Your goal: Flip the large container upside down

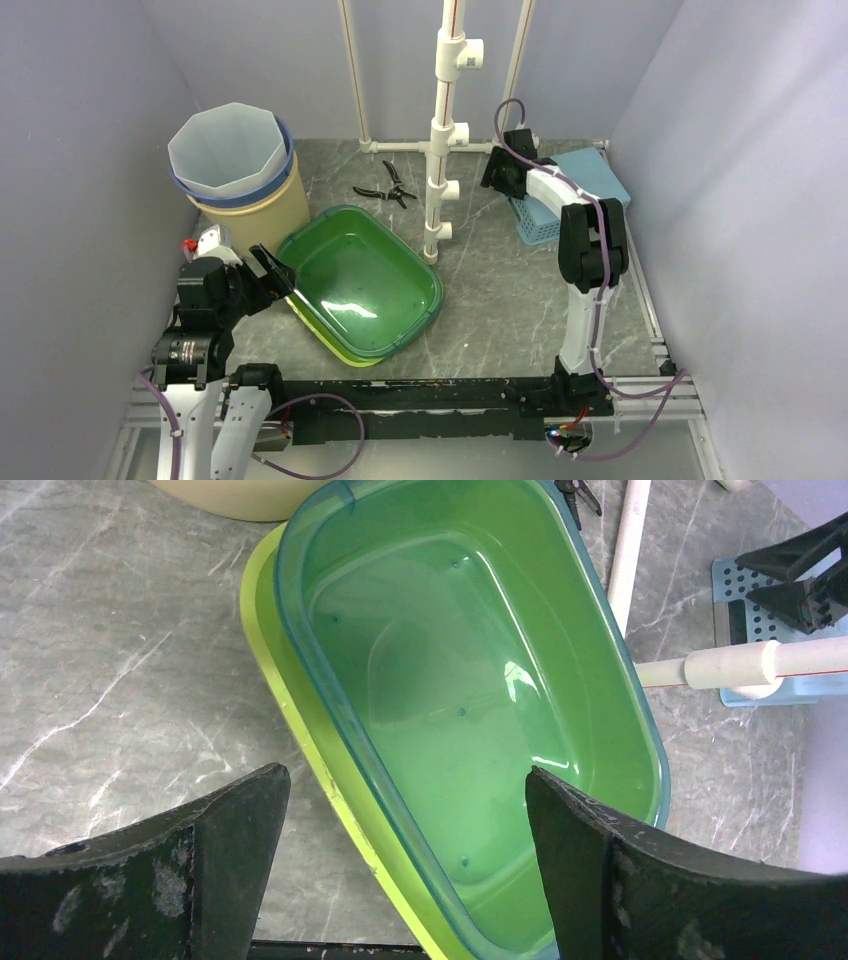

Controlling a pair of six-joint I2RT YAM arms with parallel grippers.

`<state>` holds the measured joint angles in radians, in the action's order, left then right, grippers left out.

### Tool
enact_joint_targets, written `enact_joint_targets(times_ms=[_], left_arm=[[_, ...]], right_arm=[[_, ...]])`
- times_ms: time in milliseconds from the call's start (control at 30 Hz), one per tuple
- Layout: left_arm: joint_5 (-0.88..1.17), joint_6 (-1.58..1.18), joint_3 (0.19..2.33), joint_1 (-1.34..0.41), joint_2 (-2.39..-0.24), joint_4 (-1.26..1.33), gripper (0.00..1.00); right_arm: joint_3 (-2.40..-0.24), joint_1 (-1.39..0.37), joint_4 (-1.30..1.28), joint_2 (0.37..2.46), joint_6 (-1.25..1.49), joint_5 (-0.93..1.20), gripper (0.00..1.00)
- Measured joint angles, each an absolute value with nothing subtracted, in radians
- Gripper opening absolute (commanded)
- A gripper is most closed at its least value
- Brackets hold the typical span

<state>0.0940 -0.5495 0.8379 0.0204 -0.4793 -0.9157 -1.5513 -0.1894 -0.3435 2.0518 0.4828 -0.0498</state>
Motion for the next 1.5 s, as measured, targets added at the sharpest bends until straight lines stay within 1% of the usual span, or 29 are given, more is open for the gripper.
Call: enact_joint_targets(times_ms=[233,367,467,600,700,833,933,1000,1100,1133,1233,1367,1500], left_arm=[[0.094,-0.55,0.838,0.02,-0.48,-0.915,0.93],[0.094,-0.55,0.838,0.02,-0.48,-0.916,0.93],[0.094,-0.55,0.838,0.02,-0.48,-0.916,0.93],[0.094,-0.55,0.838,0.02,-0.481,-0.916,0.93],[0.094,-0.55,0.838,0.02,-0.481,-0.915,0.93],[0.094,-0.55,0.838,0.02,-0.481,-0.915,0.93],[0.094,-0.55,0.838,0.02,-0.481,-0.915,0.93],[0.094,-0.55,0.838,0.02,-0.481,-0.915,0.93],[0.094,-0.55,0.838,0.021,-0.481,-0.915,0.93],[0.094,-0.55,0.838,0.021,-0.481,-0.914,0.93],[0.094,-0.55,0.838,0.022,-0.481,-0.912,0.93],[0.094,-0.55,0.838,0.023,-0.481,-0.908,0.93],[0.094,-0.55,0.838,0.023,-0.481,-0.904,0.93]], right_arm=[[-1.757,-0.157,-0.369,2.174,0.483,-0.112,0.68],[-1.878,-0.139,-0.407,2.222,0.483,-0.112,0.71],[-1.89,-0.131,-0.408,2.212,0.482,-0.065,0.74],[-1.731,-0.125,-0.376,2.092,0.491,-0.005,0.83],[-1.558,-0.125,-0.373,1.933,0.512,-0.011,0.87],[-1.359,-0.109,-0.356,1.697,0.586,-0.1,0.88],[-1.187,-0.038,-0.301,1.534,0.665,-0.127,0.9],[-1.1,0.022,-0.277,1.471,0.714,-0.129,0.9],[-1.032,0.095,-0.255,1.464,0.77,-0.11,0.91],[-1.019,0.109,-0.247,1.473,0.784,-0.094,0.92],[-0.997,0.141,-0.215,1.511,0.821,-0.038,0.93],[-0.996,0.168,-0.126,1.579,0.842,0.024,0.93],[-1.056,0.184,-0.086,1.699,0.85,0.071,0.93]])
